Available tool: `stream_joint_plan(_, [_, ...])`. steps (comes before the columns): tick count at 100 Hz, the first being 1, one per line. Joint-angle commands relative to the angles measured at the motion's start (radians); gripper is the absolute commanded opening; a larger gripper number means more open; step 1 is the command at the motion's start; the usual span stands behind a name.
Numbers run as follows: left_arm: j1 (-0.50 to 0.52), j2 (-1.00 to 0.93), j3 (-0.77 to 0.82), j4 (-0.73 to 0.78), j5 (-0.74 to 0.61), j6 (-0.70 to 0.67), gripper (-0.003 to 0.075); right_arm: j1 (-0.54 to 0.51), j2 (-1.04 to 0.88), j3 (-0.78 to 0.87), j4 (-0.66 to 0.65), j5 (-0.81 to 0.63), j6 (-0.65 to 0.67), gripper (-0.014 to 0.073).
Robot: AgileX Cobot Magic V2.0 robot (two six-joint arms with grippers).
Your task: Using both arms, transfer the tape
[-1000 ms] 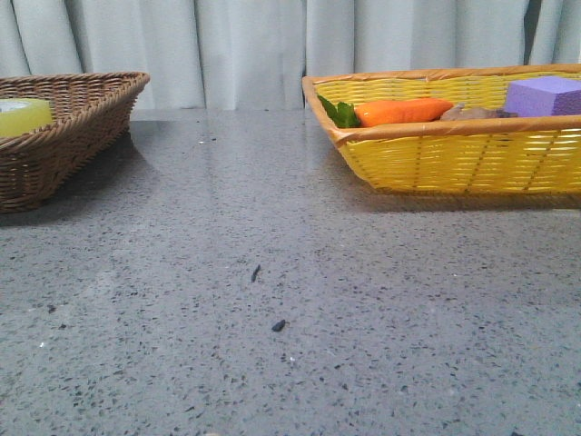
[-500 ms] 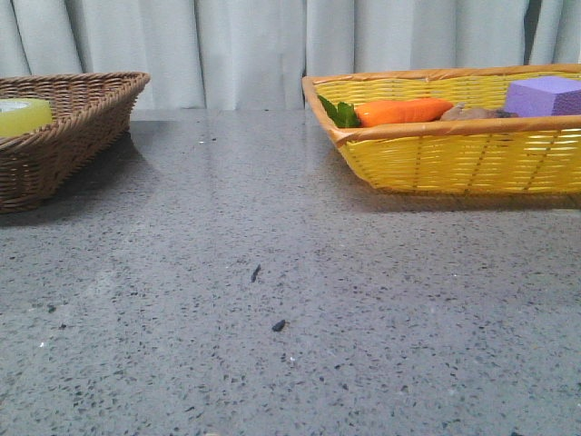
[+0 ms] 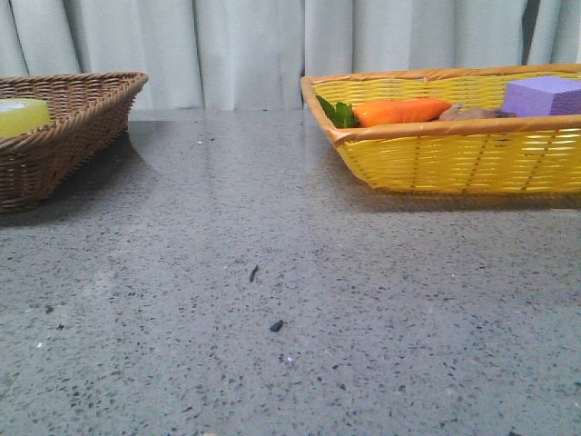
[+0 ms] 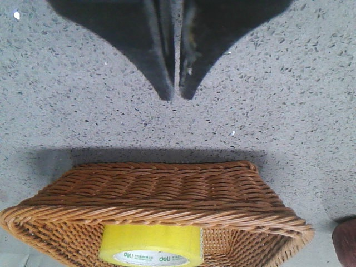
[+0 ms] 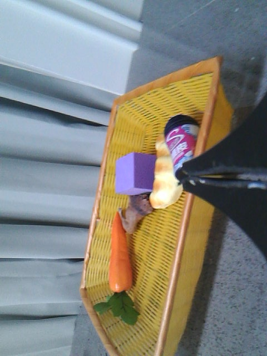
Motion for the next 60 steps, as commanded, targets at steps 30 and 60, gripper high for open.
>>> stream_joint_plan(30, [0.003, -0.030, 0.010, 0.000, -0.048, -0.012, -0.0020, -0.418, -0.015, 0.238, 0.516, -0.693, -0.318, -0.0067])
stream_joint_plan(60, [0.003, -0.030, 0.010, 0.000, -0.048, -0.012, -0.0020, -0.644, -0.015, 0.406, 0.690, -0.839, -0.344, -0.0067])
